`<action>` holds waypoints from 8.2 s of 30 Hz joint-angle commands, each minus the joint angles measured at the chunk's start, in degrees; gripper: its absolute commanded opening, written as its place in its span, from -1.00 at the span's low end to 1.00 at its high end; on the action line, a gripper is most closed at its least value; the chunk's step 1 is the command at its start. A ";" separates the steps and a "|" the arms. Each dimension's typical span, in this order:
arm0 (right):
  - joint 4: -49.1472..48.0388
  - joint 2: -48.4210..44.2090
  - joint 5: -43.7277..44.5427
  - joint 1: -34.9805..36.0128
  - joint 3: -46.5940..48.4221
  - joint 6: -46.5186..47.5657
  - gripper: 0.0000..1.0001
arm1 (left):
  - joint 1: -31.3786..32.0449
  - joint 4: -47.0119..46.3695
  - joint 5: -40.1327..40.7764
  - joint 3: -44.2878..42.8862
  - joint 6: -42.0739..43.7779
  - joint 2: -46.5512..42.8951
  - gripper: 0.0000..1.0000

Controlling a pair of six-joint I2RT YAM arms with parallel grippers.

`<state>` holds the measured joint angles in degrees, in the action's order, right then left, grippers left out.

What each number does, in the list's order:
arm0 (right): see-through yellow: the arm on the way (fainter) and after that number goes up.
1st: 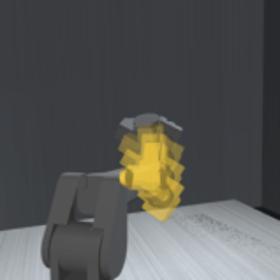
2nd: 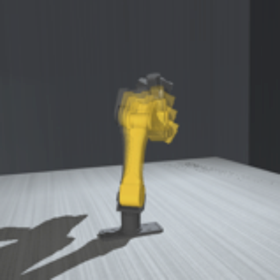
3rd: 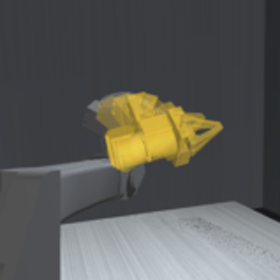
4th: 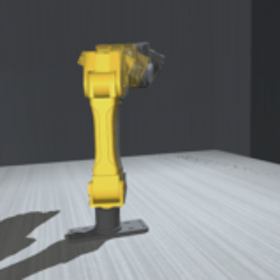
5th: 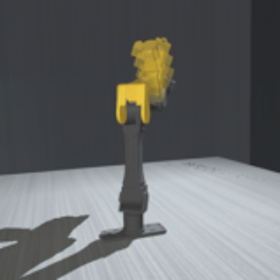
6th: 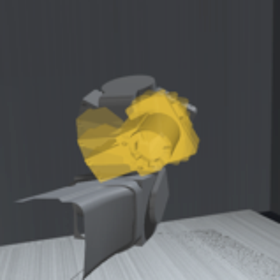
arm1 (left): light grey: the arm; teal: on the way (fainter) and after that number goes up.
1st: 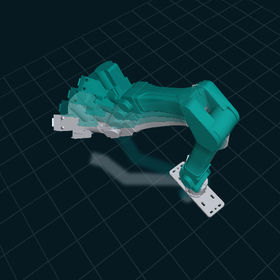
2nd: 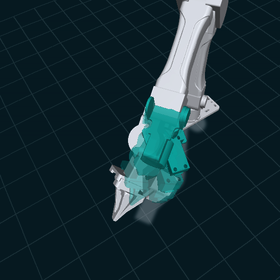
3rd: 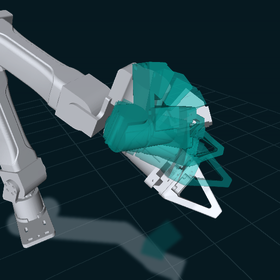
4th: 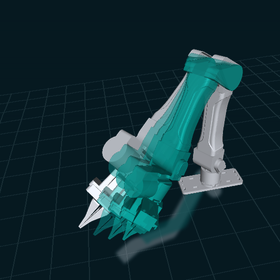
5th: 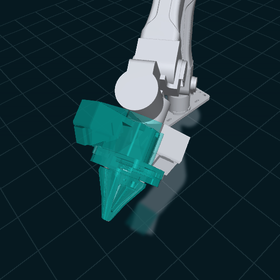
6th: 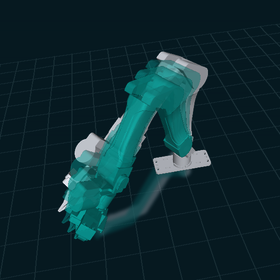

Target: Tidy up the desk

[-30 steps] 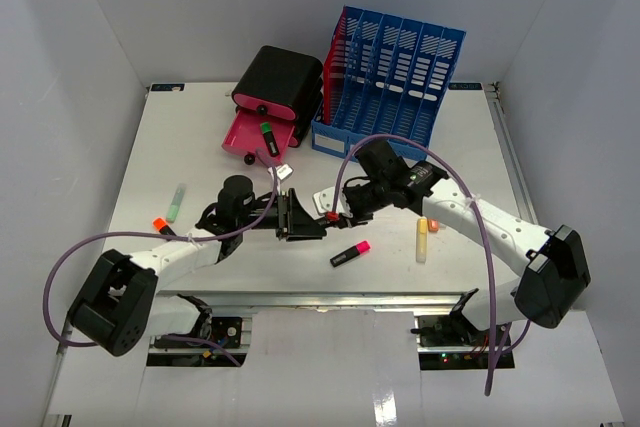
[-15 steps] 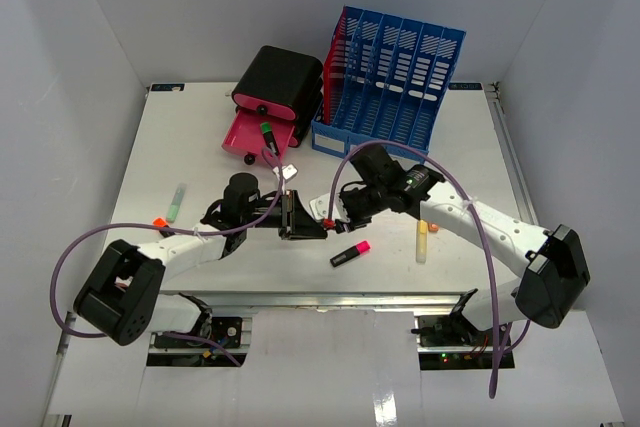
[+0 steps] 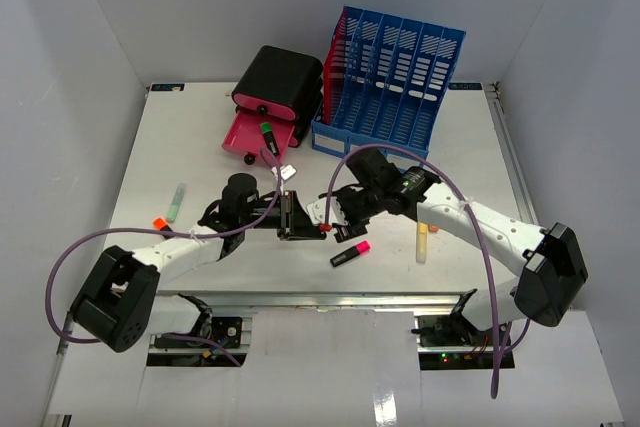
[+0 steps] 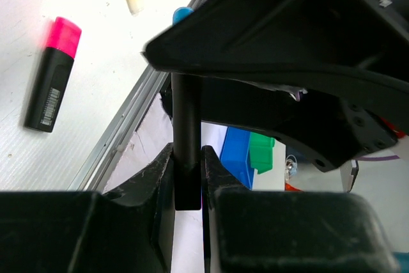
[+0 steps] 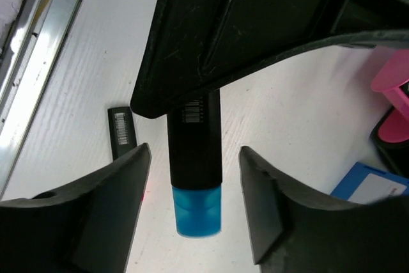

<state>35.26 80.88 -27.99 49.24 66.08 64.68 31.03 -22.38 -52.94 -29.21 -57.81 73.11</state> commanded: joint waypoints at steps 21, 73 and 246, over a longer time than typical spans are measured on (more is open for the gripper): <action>-12.47 -31.97 -14.13 -24.26 -18.42 -18.43 0.79 | -22.72 26.66 23.28 -16.44 8.21 -6.02 -0.75; -19.32 -43.00 -34.22 -45.90 -34.26 -24.60 0.82 | -28.48 42.68 30.67 -57.30 7.73 32.23 0.70; -0.63 -36.69 -43.38 -51.96 -31.45 -2.71 0.78 | -30.94 31.68 27.18 -20.64 25.32 -13.85 0.77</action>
<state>35.60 42.83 -70.52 -2.57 33.65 62.30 0.16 8.54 -24.17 -56.97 -33.07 63.43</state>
